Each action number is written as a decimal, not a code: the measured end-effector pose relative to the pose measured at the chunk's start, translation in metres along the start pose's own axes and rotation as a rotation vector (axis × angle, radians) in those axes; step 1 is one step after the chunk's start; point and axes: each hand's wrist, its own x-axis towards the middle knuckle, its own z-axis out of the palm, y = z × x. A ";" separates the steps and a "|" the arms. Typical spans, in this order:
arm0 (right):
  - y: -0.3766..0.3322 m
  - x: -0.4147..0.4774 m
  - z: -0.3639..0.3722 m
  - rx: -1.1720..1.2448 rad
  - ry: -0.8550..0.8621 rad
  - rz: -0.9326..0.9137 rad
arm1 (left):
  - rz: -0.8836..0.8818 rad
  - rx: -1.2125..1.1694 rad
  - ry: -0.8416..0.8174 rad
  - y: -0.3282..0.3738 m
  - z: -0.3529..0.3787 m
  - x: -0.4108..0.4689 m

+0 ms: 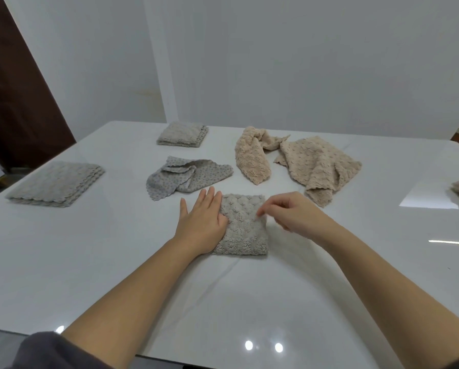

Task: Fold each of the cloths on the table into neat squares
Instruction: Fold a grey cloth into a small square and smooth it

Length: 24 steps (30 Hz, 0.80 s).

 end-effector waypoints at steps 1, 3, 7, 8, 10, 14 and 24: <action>-0.004 0.002 0.003 -0.099 0.133 -0.022 | -0.005 -0.014 0.021 0.000 0.000 0.000; -0.013 0.008 0.013 -0.310 0.268 -0.081 | -0.023 -0.038 0.087 -0.001 -0.001 0.000; -0.020 0.027 0.047 -0.614 0.078 -0.060 | -0.034 -0.046 0.173 0.001 -0.010 0.000; -0.018 0.030 0.056 -0.664 0.034 -0.045 | -0.016 -0.037 0.161 0.002 -0.011 -0.001; -0.010 0.030 0.070 -0.726 -0.031 -0.027 | 0.041 -0.011 0.109 0.002 -0.011 -0.003; 0.004 0.025 0.079 -0.750 -0.041 -0.046 | 0.141 0.026 0.022 -0.004 -0.003 -0.005; 0.015 0.025 0.086 -0.749 0.052 -0.076 | 0.098 0.058 0.021 -0.003 0.005 -0.002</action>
